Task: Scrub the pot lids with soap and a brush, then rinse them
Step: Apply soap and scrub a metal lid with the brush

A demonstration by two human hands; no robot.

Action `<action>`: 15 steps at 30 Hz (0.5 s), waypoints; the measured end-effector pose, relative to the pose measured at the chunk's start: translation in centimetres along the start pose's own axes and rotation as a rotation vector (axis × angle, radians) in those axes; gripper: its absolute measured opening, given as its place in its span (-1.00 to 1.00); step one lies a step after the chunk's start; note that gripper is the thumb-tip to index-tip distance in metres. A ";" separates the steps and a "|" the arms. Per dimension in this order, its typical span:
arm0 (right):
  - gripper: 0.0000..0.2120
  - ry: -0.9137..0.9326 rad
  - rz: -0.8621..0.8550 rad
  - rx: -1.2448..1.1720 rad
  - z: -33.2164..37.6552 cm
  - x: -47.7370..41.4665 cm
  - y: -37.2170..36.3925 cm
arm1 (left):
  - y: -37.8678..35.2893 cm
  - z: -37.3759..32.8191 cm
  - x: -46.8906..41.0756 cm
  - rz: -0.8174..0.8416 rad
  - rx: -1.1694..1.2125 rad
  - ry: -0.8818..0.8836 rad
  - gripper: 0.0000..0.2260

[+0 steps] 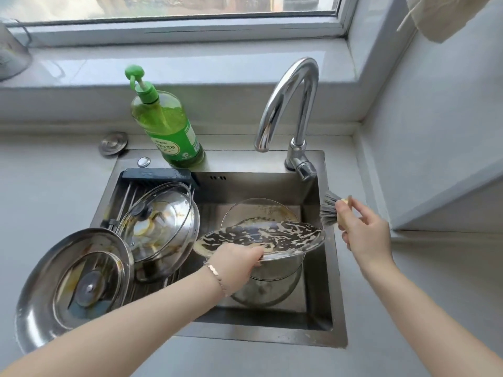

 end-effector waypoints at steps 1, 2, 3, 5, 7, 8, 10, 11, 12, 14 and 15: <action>-0.53 -0.008 0.010 -0.002 -0.1 -0.1 -0.1 | -1.1 0.0 -0.2 0.050 -0.067 -0.044 -0.81; -0.54 -0.016 0.024 -0.001 -0.4 -0.2 -0.3 | -1.9 0.2 -0.6 0.094 -0.126 -0.072 -0.78; -0.53 -0.025 0.038 0.005 -0.6 -0.2 -0.5 | -3.0 0.7 -1.1 0.140 -0.172 -0.089 -0.77; -0.52 -0.030 0.061 0.012 -1.1 -0.1 -1.0 | -4.7 1.8 -2.0 0.167 -0.230 -0.169 -0.76; -0.52 -0.040 0.086 0.010 -1.6 0.0 -1.5 | -6.4 3.0 -2.9 0.150 -0.281 -0.224 -0.70; -0.50 -0.045 0.104 0.005 -1.8 0.1 -1.8 | -7.4 3.6 -3.4 0.134 -0.310 -0.237 -0.66; -0.48 -0.059 0.121 0.002 -2.1 0.1 -2.3 | -9.4 4.3 -4.7 0.112 -0.320 -0.239 -0.67; -0.48 -0.067 0.127 0.003 -2.2 0.1 -2.5 | -10.0 4.2 -5.1 0.108 -0.319 -0.243 -0.70; -0.46 -0.071 0.139 0.003 -2.3 0.1 -2.7 | -9.6 3.6 -5.1 0.107 -0.328 -0.270 -0.73; -0.44 -0.078 0.166 0.004 -2.4 0.2 -3.0 | -9.6 2.7 -5.5 0.172 -0.350 -0.316 -0.80; -0.48 -0.083 0.174 0.009 -2.5 0.2 -3.2 | -9.5 2.3 -5.6 0.244 -0.332 -0.303 -0.77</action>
Point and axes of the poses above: each hand's wrist, its own x-axis away from the middle knuckle, its own y-axis out of the back of the hand, z = x × y, the point moved 1 cm from there along -x, towards the middle knuckle, and after that the axes turned 1 degree about y, right-handed, at the moved point
